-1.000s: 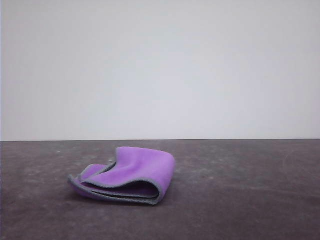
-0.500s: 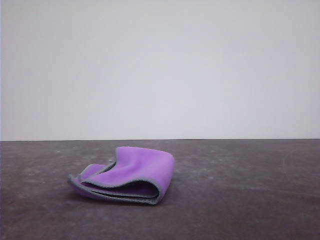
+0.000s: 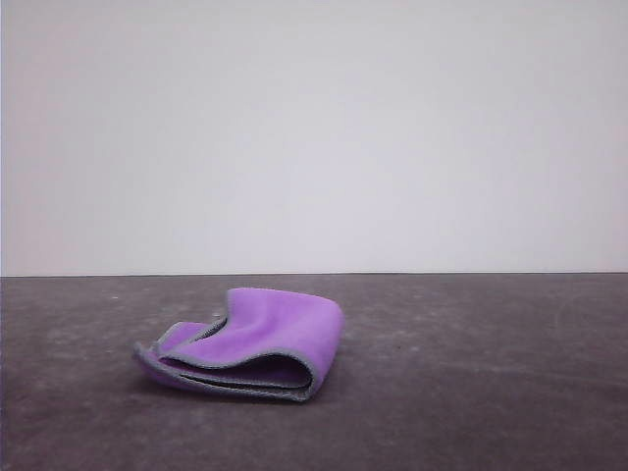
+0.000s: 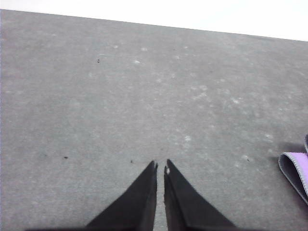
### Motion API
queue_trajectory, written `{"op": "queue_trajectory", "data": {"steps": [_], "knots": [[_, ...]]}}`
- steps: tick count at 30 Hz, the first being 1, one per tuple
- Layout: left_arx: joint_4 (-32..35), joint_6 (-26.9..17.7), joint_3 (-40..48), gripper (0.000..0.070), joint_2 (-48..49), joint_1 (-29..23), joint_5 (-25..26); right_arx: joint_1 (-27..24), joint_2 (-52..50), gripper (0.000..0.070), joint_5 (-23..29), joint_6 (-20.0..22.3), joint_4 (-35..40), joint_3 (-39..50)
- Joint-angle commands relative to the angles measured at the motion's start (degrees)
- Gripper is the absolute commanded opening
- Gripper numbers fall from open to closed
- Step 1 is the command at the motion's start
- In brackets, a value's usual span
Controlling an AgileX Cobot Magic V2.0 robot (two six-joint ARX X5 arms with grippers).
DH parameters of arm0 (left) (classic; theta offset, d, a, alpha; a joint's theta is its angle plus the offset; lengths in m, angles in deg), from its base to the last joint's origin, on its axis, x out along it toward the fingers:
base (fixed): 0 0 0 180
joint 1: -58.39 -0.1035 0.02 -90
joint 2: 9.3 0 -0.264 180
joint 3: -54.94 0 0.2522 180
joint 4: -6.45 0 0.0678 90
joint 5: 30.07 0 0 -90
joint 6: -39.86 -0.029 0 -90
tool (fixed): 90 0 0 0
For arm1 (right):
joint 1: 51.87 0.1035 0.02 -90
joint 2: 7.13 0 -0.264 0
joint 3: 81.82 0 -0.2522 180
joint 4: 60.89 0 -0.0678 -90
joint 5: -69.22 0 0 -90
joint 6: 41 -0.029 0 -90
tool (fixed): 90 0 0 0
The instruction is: Fold clothes
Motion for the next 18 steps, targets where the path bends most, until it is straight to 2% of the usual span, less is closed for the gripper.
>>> {"op": "queue_trajectory", "data": {"steps": [1,18], "knots": [[-0.5,-0.1,1.1,0.0016,0.0,0.0,-0.1,0.0,0.0,0.0012,0.2,-0.6,0.7,0.3],[-0.5,-0.1,1.1,0.0016,0.0,0.0,-0.1,0.0,0.0,0.0012,0.2,-0.6,0.7,0.3]]}}
